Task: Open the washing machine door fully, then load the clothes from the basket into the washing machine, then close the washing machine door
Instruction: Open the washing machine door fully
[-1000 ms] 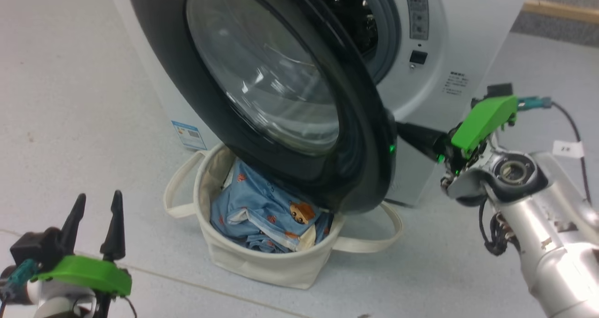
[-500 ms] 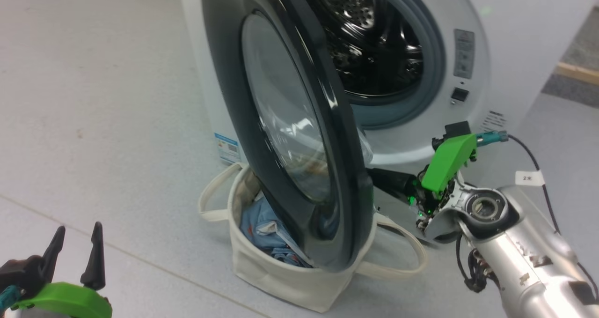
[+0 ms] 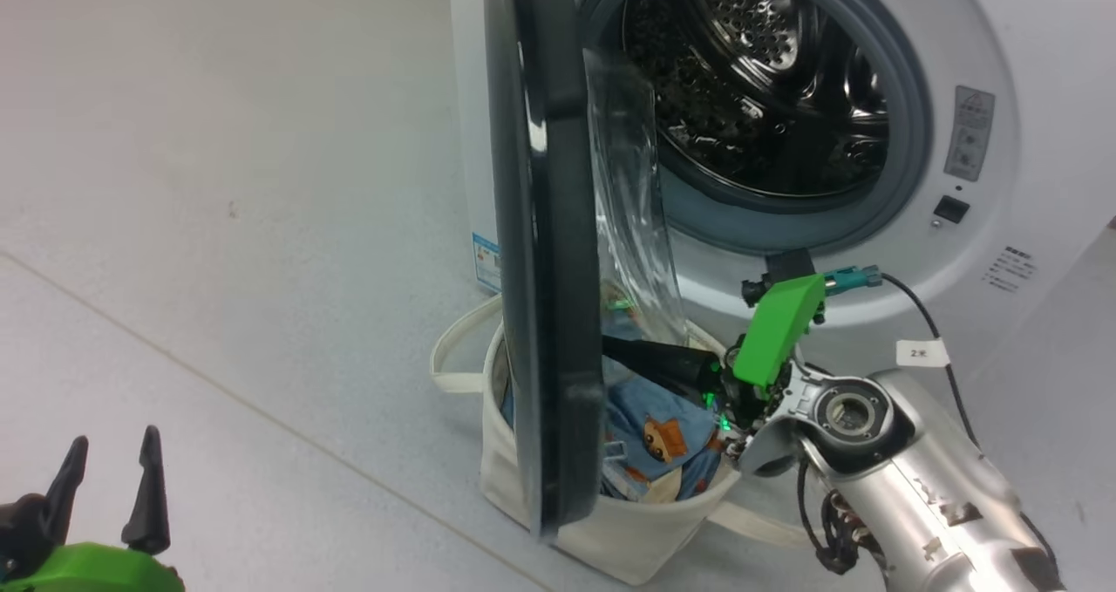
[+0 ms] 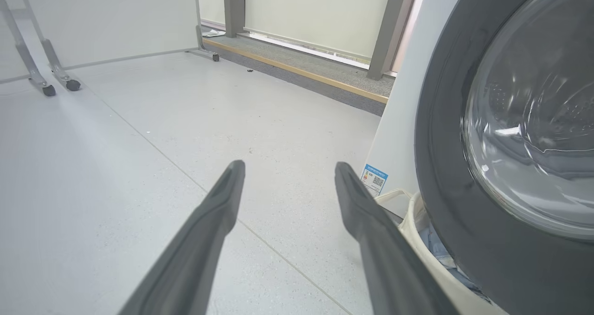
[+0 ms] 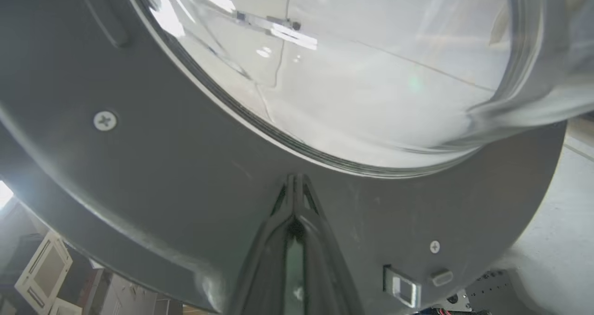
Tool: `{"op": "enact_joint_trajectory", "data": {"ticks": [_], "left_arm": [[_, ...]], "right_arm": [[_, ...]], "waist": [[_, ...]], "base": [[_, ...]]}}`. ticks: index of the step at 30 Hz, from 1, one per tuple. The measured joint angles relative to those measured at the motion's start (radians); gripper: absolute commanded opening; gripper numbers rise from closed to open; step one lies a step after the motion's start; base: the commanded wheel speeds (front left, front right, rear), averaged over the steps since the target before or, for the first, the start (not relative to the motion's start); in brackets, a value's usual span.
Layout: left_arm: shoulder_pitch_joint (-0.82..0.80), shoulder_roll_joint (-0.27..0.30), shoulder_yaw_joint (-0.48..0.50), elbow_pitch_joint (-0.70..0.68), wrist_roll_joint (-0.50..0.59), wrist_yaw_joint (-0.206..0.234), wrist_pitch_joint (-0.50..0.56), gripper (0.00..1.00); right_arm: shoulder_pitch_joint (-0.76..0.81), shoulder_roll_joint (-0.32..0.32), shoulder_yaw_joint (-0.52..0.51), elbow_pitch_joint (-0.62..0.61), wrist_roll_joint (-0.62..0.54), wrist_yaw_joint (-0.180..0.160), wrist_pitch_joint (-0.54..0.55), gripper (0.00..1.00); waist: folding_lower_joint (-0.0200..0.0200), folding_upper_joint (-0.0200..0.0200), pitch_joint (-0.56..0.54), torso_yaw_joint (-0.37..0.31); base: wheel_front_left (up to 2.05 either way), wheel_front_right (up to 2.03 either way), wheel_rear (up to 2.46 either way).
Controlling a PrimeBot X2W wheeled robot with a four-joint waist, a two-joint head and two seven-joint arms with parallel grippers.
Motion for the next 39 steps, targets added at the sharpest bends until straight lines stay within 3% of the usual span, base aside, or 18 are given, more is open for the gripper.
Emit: {"op": "enact_joint_trajectory", "data": {"ticks": [16, 26, 27, 28, 29, 30, 35, 39], "left_arm": [[0.052, 0.0, 0.032, -0.074, -0.04, 0.034, -0.001, 1.0], [0.056, 0.002, 0.03, -0.099, -0.049, 0.038, -0.001, 1.0], [0.056, 0.002, 0.029, -0.099, -0.049, 0.038, -0.001, 1.0], [0.056, 0.002, 0.027, -0.099, -0.049, 0.037, 0.0, 1.0], [0.056, 0.002, 0.025, -0.098, -0.049, 0.037, 0.0, 1.0], [0.056, 0.002, 0.022, -0.097, -0.049, 0.037, 0.001, 1.0], [0.054, 0.003, -0.004, -0.083, -0.049, 0.032, 0.008, 1.0], [0.049, 0.004, -0.014, -0.073, -0.049, 0.027, 0.008, 1.0]], "right_arm": [[-0.062, 0.065, 0.084, 0.005, 0.052, 0.0, 0.004, 0.0], [-0.068, 0.068, 0.117, 0.004, 0.07, 0.0, -0.063, 0.0], [-0.068, 0.068, 0.112, 0.003, 0.066, 0.0, -0.075, 0.07], [-0.067, 0.066, 0.105, -0.002, 0.06, 0.0, -0.086, 0.33], [-0.065, 0.062, 0.098, -0.01, 0.053, 0.0, -0.099, 0.91], [-0.063, 0.056, 0.093, -0.023, 0.043, 0.0, -0.115, 1.0], [0.005, -0.026, 0.07, -0.11, -0.082, 0.0, -0.25, 1.0], [0.076, -0.111, 0.034, -0.175, -0.285, 0.0, -0.492, 1.0]], "waist": [[0.0, 0.0, 0.044, 0.026], [0.0, 0.0, 0.035, 0.02], [-0.0001, 0.0, 0.033, 0.019], [-0.0001, 0.0, 0.029, 0.017], [-0.0001, 0.0, 0.026, 0.014], [-0.0001, 0.0, 0.022, 0.012], [-0.0001, 0.0, 0.0, -0.003], [-0.0001, 0.0, -0.016, -0.017]], "base": [[0.0, 0.0, 0.0], [0.0, 0.0, 0.0], [0.0, 0.0, 0.0], [0.0, 0.0, 0.0], [0.0, 0.0, 0.0], [0.0, 0.0, 0.0], [0.0, 0.0, 0.0], [0.0, 0.0, 0.0]]}}
